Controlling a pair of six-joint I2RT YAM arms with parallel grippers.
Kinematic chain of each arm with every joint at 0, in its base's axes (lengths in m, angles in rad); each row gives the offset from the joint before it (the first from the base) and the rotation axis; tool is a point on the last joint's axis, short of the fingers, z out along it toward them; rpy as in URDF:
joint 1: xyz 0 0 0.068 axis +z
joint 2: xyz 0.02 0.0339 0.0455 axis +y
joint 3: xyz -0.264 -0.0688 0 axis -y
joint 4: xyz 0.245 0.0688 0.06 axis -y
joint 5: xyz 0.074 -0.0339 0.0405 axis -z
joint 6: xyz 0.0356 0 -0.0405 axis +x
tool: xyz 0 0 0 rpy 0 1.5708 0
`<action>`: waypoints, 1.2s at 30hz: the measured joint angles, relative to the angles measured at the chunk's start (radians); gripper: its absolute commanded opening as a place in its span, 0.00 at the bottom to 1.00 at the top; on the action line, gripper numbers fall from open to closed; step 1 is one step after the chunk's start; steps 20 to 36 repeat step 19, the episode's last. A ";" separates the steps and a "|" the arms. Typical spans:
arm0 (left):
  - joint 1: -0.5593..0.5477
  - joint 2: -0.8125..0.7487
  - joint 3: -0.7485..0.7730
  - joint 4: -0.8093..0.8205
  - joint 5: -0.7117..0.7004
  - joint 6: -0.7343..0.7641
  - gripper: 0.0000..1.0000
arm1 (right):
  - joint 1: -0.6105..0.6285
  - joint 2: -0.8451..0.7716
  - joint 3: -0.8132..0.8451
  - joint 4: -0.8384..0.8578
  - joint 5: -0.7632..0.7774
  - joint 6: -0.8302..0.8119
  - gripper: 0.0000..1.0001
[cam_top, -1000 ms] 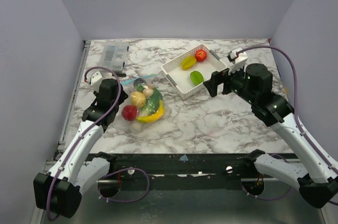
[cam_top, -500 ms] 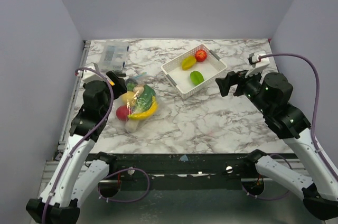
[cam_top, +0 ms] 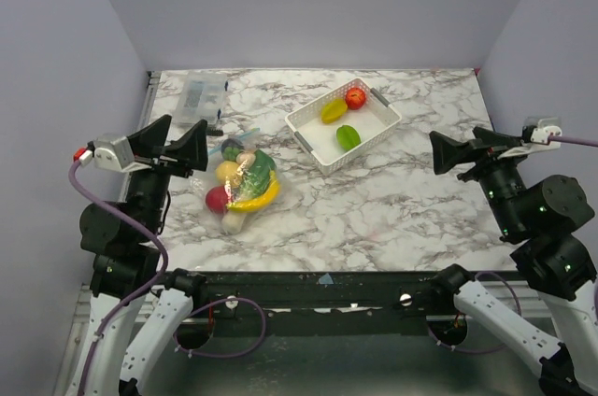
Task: Place the food in the zip-top bag and seal the zipper
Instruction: Reset both arms
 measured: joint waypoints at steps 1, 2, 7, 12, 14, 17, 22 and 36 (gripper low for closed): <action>0.000 -0.013 0.000 0.016 0.006 0.013 0.83 | 0.000 -0.010 0.002 0.001 0.011 -0.001 1.00; 0.000 -0.021 0.000 0.024 0.008 0.018 0.84 | 0.000 -0.018 0.005 0.003 0.018 -0.003 1.00; 0.000 -0.063 0.000 0.071 0.014 0.051 0.90 | 0.000 -0.053 0.009 0.020 0.048 -0.010 0.99; 0.000 -0.076 0.001 0.090 0.014 0.068 0.93 | 0.000 -0.071 0.009 0.040 0.075 -0.011 1.00; 0.000 -0.075 0.001 0.090 0.014 0.070 0.94 | 0.000 -0.076 0.009 0.045 0.082 -0.011 1.00; 0.000 -0.075 0.001 0.090 0.014 0.071 0.94 | 0.000 -0.084 0.009 0.046 0.089 -0.011 1.00; 0.000 -0.074 0.001 0.090 0.014 0.071 0.94 | 0.000 -0.085 0.009 0.046 0.092 -0.011 1.00; 0.000 -0.074 0.001 0.090 0.014 0.071 0.94 | 0.000 -0.085 0.009 0.046 0.092 -0.011 1.00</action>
